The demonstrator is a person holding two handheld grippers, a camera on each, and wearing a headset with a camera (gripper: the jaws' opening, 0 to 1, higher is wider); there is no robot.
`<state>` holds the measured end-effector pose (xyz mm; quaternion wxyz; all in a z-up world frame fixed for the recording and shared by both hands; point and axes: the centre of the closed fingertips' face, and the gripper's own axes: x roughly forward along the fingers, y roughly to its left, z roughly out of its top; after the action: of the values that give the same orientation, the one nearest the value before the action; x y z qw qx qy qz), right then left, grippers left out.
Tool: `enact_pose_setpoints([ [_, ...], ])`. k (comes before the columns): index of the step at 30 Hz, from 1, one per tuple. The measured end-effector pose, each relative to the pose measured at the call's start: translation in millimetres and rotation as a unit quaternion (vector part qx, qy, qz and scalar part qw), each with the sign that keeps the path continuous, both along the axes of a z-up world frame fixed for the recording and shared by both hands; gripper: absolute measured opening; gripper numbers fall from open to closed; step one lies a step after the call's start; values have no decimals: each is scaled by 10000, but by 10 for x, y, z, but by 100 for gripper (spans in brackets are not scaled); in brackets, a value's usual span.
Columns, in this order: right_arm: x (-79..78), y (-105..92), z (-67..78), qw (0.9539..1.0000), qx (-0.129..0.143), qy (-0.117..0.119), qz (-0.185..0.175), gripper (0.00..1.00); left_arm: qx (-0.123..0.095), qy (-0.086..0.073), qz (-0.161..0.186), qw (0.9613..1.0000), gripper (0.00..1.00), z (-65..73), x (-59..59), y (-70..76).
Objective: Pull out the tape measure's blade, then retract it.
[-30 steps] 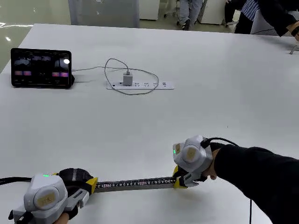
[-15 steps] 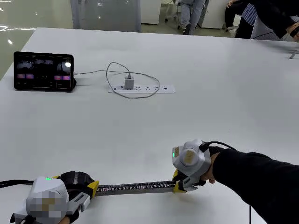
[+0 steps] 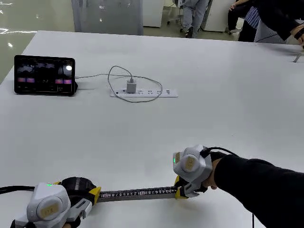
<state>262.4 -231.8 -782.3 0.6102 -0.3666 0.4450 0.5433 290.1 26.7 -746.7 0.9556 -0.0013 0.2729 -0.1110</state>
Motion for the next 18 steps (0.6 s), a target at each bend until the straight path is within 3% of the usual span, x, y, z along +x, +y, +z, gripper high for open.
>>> enact_pose_setpoints([
  [18, 6, 64, 1, 9999, 43, -8, 104, 10, -13, 9, -7, 10000, 61, 0, 2, 3],
])
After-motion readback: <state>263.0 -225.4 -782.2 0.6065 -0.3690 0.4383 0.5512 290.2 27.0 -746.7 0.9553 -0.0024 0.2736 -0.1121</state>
